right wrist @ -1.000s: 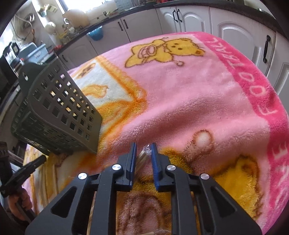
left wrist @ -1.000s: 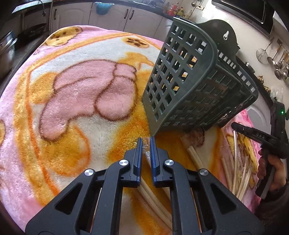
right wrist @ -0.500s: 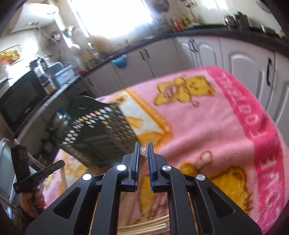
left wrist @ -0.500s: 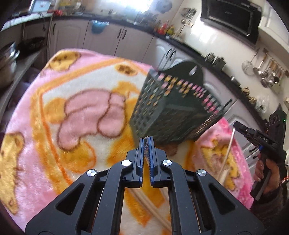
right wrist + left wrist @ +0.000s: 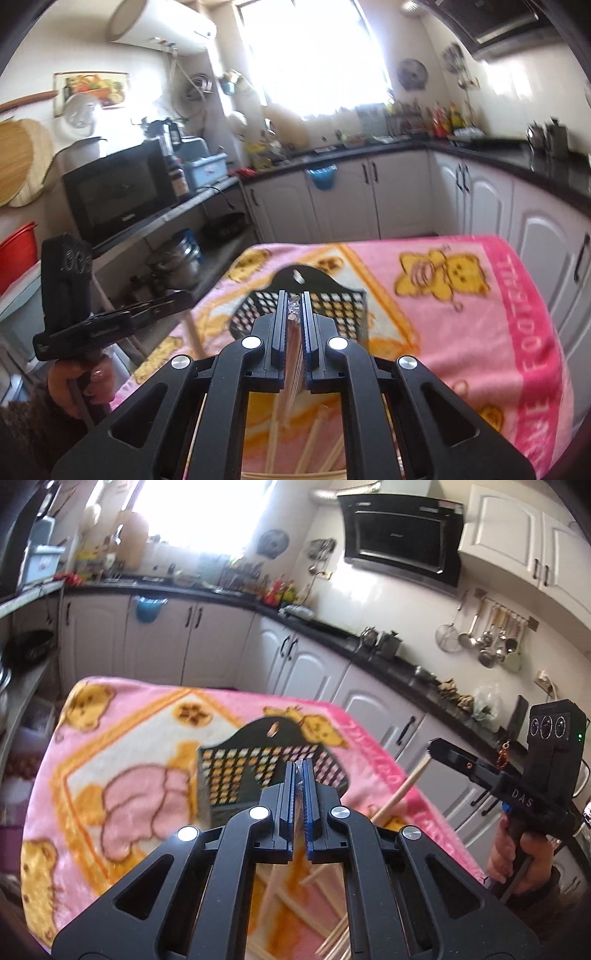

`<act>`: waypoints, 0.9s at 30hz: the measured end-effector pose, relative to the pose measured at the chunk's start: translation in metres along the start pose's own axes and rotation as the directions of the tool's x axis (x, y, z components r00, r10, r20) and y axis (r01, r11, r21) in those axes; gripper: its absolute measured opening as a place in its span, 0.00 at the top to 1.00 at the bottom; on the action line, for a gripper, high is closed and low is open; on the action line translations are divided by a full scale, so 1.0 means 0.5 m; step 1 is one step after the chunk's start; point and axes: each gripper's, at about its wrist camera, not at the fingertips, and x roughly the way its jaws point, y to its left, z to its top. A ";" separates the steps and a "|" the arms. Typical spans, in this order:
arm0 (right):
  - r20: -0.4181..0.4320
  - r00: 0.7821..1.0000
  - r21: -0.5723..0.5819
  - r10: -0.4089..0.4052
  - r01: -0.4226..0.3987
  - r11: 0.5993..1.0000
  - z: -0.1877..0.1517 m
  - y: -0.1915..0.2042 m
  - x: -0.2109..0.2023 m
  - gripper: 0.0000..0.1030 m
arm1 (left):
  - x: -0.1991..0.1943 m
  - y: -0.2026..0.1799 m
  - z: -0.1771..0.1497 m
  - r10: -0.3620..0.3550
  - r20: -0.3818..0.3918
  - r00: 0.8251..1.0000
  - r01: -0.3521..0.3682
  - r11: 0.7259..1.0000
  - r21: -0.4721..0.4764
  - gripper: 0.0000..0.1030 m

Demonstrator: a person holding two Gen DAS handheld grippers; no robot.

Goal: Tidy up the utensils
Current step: 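Lift the chopstick with the left gripper and carry it over the caddy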

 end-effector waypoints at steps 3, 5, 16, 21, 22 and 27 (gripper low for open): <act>0.027 1.000 -0.028 0.014 -0.014 1.000 0.024 0.017 -0.011 0.94 | -0.008 -0.023 0.023 -0.018 0.029 0.999 0.017 0.999 0.027 0.98; 0.046 0.999 -0.039 0.019 -0.017 0.999 0.040 0.026 -0.017 0.94 | -0.015 -0.031 0.038 -0.025 0.047 0.999 0.024 0.999 0.038 0.98; 0.162 0.987 -0.065 0.010 0.001 0.998 0.138 0.033 -0.046 0.94 | -0.046 -0.062 0.147 -0.015 0.179 0.984 -0.001 0.996 0.090 0.98; 0.187 0.982 -0.054 -0.004 0.014 0.998 0.175 0.019 -0.034 0.94 | -0.044 -0.059 0.183 0.023 0.218 0.976 -0.046 0.994 0.101 0.98; 0.187 0.982 -0.046 -0.007 0.015 0.999 0.184 0.012 -0.028 0.94 | -0.041 -0.057 0.188 0.033 0.222 0.974 -0.057 0.993 0.104 0.98; 0.196 0.980 -0.029 -0.033 0.039 0.999 0.209 -0.010 -0.002 0.94 | -0.019 -0.044 0.205 0.069 0.218 0.973 -0.091 0.991 0.095 0.98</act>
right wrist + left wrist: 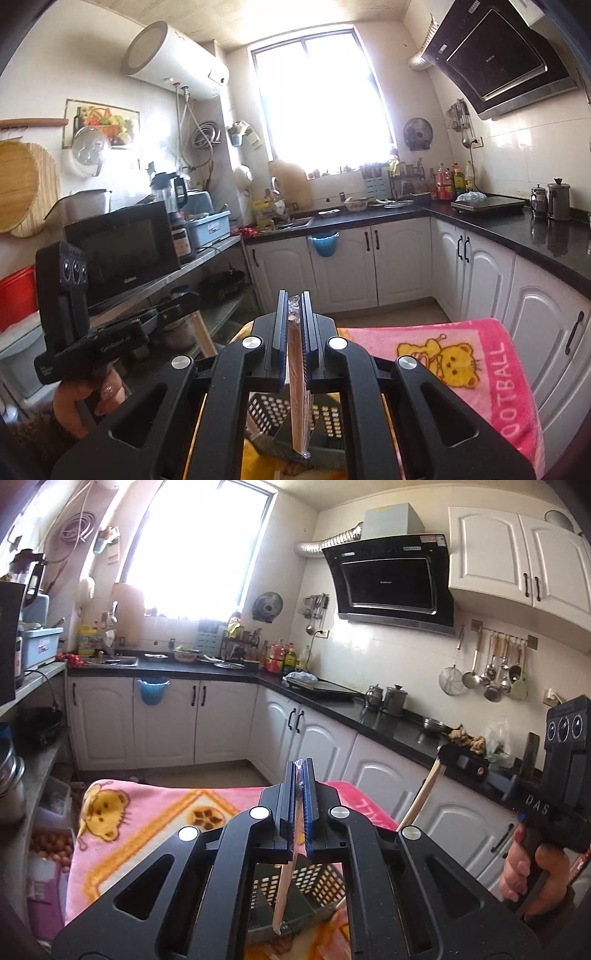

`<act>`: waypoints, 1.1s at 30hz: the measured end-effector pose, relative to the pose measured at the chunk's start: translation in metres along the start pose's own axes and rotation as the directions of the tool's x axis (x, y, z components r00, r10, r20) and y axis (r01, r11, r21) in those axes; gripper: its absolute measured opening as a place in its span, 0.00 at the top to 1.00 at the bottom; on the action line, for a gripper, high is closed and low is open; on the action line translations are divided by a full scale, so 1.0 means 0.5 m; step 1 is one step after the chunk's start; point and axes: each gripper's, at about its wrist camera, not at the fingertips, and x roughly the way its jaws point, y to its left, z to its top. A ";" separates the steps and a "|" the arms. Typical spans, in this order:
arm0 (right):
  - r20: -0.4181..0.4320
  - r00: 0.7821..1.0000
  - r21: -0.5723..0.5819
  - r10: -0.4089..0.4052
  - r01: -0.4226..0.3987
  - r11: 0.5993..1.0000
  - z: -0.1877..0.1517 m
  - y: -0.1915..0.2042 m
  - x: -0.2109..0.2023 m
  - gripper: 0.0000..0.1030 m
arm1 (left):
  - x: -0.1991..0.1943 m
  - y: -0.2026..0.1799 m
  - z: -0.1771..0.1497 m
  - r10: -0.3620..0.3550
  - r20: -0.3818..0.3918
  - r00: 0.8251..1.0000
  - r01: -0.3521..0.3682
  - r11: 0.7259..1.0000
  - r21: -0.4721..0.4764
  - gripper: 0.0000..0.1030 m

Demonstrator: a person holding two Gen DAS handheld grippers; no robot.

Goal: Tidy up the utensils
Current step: 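Lift the chopstick with the left gripper and carry it over the caddy, then lower the chopstick into the caddy and open the left gripper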

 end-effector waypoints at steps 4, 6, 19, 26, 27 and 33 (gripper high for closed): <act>-0.006 1.000 0.016 -0.019 0.019 1.000 0.000 -0.017 0.031 0.94 | 0.027 0.015 -0.006 0.030 -0.010 0.999 -0.030 1.000 -0.007 0.98; -0.009 1.000 0.029 -0.024 0.024 0.999 -0.006 -0.027 0.043 0.94 | 0.041 0.024 -0.013 0.037 -0.021 0.999 -0.038 0.999 -0.017 0.98; -0.081 0.995 0.037 -0.063 0.067 0.997 -0.085 -0.049 0.105 0.94 | 0.090 0.048 -0.076 0.111 -0.041 0.993 -0.111 0.994 -0.002 0.98; -0.120 0.991 0.058 -0.067 0.075 0.996 -0.129 -0.058 0.124 0.94 | 0.108 0.065 -0.114 0.119 -0.073 0.990 -0.120 0.993 -0.010 0.98; -0.125 0.990 0.061 -0.068 0.076 0.995 -0.135 -0.060 0.125 0.94 | 0.110 0.066 -0.117 0.121 -0.077 0.990 -0.122 0.993 -0.011 0.98; -0.141 0.987 0.073 -0.078 0.089 0.993 -0.156 -0.061 0.124 0.92 | 0.115 0.071 -0.136 0.130 -0.094 0.987 -0.132 0.991 -0.018 0.98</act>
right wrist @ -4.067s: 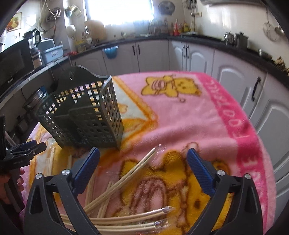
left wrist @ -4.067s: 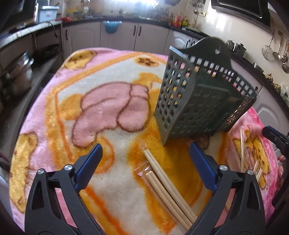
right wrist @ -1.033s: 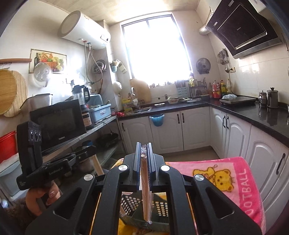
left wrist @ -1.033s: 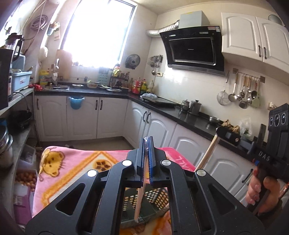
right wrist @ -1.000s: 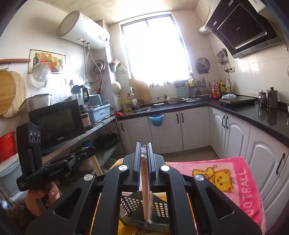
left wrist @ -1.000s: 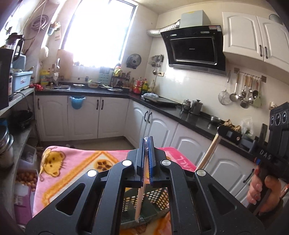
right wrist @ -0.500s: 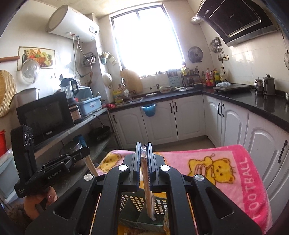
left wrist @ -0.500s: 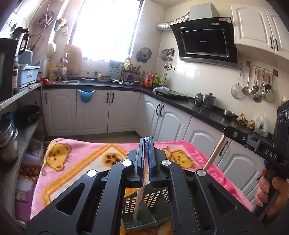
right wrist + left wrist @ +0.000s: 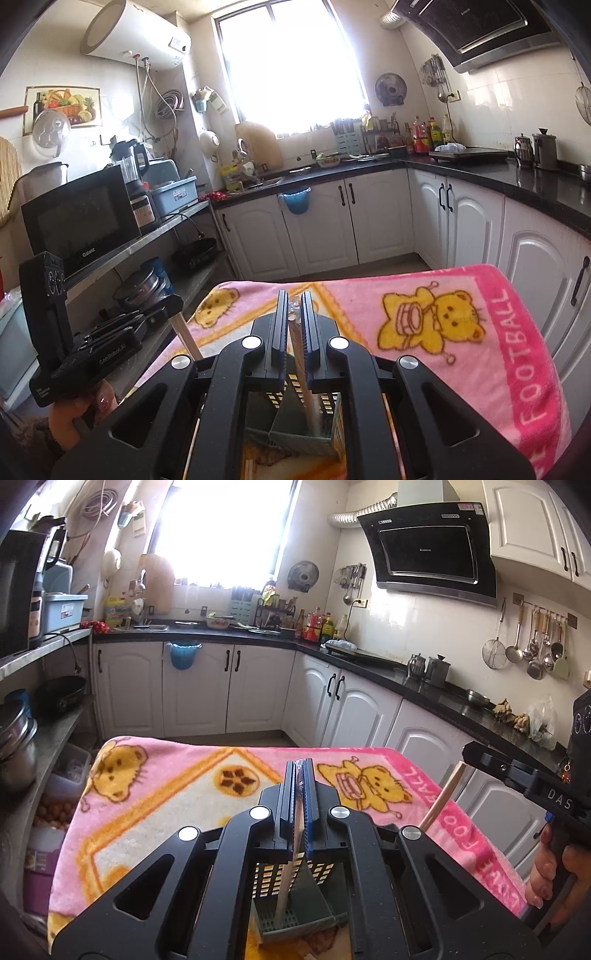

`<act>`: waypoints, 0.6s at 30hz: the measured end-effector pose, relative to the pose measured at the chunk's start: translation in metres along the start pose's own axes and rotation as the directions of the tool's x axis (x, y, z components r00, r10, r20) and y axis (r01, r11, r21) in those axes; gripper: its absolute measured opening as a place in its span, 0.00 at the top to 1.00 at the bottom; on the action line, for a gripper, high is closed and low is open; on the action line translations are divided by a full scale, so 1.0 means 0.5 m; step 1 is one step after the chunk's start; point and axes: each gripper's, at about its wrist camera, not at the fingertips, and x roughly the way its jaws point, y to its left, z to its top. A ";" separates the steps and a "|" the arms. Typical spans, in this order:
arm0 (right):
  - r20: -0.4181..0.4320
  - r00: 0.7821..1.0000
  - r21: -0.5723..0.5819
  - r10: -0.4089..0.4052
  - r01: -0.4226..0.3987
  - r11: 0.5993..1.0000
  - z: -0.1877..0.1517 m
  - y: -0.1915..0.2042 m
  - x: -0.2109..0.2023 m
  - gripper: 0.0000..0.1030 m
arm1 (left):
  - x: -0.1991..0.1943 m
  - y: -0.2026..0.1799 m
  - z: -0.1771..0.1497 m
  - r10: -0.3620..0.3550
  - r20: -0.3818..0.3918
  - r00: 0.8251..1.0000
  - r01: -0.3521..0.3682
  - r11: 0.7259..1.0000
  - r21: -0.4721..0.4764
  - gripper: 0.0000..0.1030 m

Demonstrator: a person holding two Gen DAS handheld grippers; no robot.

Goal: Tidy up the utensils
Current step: 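Lower the chopstick into the caddy and open the left gripper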

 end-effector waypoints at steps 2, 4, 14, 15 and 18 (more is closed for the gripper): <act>-0.008 1.000 0.003 -0.004 0.004 1.000 -0.007 -0.001 0.000 0.92 | 0.000 0.002 -0.004 -0.001 -0.004 1.000 0.001 1.000 -0.003 0.98; -0.008 1.000 0.007 -0.010 0.010 1.000 -0.014 -0.003 -0.003 0.87 | -0.002 0.001 -0.008 0.001 -0.005 1.000 -0.001 1.000 -0.002 0.98; 0.009 0.999 0.027 -0.051 0.051 0.998 -0.040 -0.019 -0.039 0.55 | -0.016 0.008 -0.027 0.002 -0.011 1.000 -0.002 1.000 -0.009 0.78; 0.012 0.998 0.023 -0.056 0.056 0.998 -0.043 -0.019 -0.045 0.54 | -0.020 0.009 -0.028 0.003 -0.009 1.000 -0.003 1.000 -0.012 0.71; 0.015 0.997 0.002 -0.075 0.075 0.997 -0.051 -0.016 -0.059 0.47 | -0.031 0.011 -0.032 0.000 0.000 1.000 0.000 1.000 -0.021 0.62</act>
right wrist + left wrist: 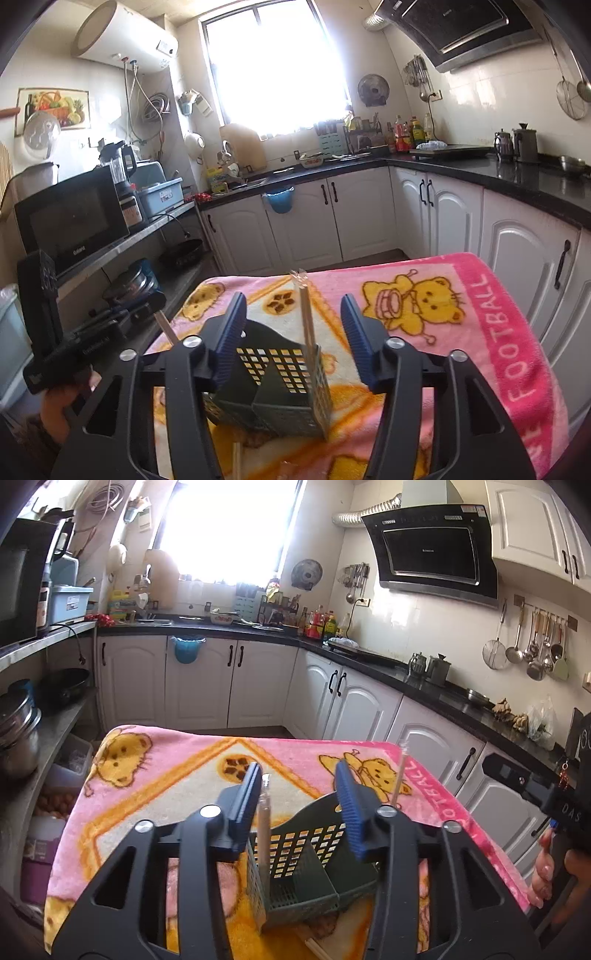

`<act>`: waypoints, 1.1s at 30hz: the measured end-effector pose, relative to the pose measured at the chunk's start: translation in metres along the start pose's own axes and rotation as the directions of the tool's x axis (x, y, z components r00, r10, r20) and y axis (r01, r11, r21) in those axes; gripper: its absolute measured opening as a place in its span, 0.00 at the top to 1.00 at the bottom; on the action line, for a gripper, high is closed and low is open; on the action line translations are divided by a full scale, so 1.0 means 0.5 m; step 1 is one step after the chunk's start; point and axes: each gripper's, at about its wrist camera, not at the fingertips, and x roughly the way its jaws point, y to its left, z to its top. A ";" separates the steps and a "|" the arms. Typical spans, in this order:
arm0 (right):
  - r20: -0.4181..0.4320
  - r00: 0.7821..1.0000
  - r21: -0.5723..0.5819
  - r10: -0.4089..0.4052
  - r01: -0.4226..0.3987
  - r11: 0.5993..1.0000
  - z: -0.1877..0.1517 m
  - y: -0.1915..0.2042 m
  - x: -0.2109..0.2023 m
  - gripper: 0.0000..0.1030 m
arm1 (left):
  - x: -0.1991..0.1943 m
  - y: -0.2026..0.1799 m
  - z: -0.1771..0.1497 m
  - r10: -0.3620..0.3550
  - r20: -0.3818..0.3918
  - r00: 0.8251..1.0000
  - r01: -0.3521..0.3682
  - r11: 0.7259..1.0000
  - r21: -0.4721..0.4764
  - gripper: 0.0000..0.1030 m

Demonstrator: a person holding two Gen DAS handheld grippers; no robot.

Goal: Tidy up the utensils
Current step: 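Lower the chopstick into the caddy and open the left gripper, then lower the right gripper onto a wooden chopstick and close on it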

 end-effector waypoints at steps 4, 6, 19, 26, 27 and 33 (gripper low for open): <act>0.005 1.000 -0.028 -0.028 0.029 0.999 -0.017 0.000 -0.021 0.37 | -0.016 0.002 -0.007 0.002 0.008 1.000 -0.002 1.000 -0.006 0.46; 0.005 0.999 -0.039 -0.039 0.039 0.999 -0.026 0.000 -0.030 0.35 | -0.028 0.003 -0.014 0.002 0.013 1.000 -0.001 1.000 -0.010 0.40; -0.020 0.996 -0.097 -0.082 0.080 0.992 -0.082 0.014 -0.070 0.24 | -0.109 -0.011 -0.050 0.006 0.052 0.999 -0.005 1.000 -0.010 0.10; -0.033 0.996 -0.111 -0.086 0.082 0.990 -0.104 0.025 -0.084 0.23 | -0.120 -0.013 -0.074 0.012 0.028 1.000 -0.012 1.000 -0.016 0.10; -0.036 0.996 -0.113 -0.086 0.082 0.990 -0.108 0.028 -0.085 0.23 | -0.121 -0.014 -0.078 0.013 0.023 1.000 -0.012 1.000 -0.019 0.10; -0.060 0.995 -0.123 -0.082 0.075 0.990 -0.127 0.033 -0.090 0.23 | -0.122 -0.016 -0.100 0.016 -0.006 1.000 -0.016 1.000 -0.026 0.10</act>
